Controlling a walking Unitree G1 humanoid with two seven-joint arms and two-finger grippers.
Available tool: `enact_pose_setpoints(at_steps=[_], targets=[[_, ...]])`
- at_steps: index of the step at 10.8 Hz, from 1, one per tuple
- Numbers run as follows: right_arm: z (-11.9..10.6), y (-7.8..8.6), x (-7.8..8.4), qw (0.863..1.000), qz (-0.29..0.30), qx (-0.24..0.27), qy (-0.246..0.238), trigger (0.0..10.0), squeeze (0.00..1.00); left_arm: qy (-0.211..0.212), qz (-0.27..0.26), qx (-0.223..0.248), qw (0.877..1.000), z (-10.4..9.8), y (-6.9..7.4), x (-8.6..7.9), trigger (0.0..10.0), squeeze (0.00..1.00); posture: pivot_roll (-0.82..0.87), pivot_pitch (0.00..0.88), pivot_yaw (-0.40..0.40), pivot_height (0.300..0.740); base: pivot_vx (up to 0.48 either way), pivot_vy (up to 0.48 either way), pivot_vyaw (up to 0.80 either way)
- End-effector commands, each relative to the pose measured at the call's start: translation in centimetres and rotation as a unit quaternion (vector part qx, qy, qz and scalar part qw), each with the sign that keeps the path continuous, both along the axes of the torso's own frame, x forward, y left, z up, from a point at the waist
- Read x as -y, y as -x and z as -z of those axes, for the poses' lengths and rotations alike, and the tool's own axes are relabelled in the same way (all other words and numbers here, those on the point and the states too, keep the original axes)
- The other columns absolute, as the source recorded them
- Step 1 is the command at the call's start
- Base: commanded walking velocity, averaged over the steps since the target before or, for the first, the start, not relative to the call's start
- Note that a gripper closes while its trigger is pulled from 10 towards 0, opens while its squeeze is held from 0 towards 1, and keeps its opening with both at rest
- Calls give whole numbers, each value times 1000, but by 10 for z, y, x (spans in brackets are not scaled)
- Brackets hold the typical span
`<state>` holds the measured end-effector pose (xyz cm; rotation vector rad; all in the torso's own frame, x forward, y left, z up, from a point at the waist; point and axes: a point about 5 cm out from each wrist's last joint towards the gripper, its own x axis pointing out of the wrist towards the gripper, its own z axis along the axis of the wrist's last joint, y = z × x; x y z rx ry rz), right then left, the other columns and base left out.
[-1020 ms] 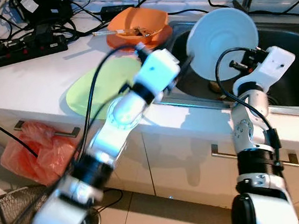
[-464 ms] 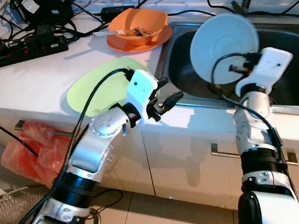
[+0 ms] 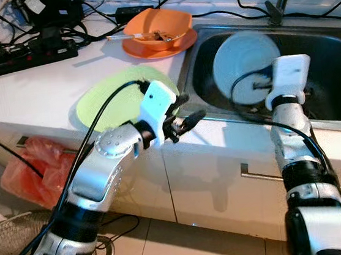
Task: Kitchen organization
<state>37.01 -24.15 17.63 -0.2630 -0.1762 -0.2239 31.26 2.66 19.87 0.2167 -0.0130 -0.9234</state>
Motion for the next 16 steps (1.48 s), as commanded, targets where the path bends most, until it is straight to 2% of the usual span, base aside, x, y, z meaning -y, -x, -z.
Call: enact_pose_setpoints(at_steps=[1,3,7,13,14,15,16], targets=[[-15,-4,-4,999,-20,25,32,10000,0,5,18,-9,1000,0,7,4,10000,0,181,70,-5,740,0,0,0],[-13,-8,-7,998,-35,12,57,10000,0,15,28,-23,999,2,13,8,10000,0,187,39,-5,740,0,0,0],[-4,-16,-20,984,-106,-51,135,10000,0,16,31,-29,999,-1,18,10,10000,0,194,58,-13,740,0,0,0],[0,-21,-19,980,-101,-89,145,10000,0,16,27,-30,999,-6,21,8,10000,0,211,92,-17,740,0,0,0],[1,-21,-17,979,-97,-95,150,10000,129,15,23,-30,999,-7,21,7,10000,0,214,96,-19,740,0,0,0],[1,-21,-17,979,-97,-96,150,10000,573,16,21,-32,999,-6,21,6,10000,0,215,102,-20,740,0,0,0],[1,-21,-18,979,-97,-96,149,10000,561,15,18,-34,999,-6,22,5,10000,0,218,107,-21,740,0,0,0]])
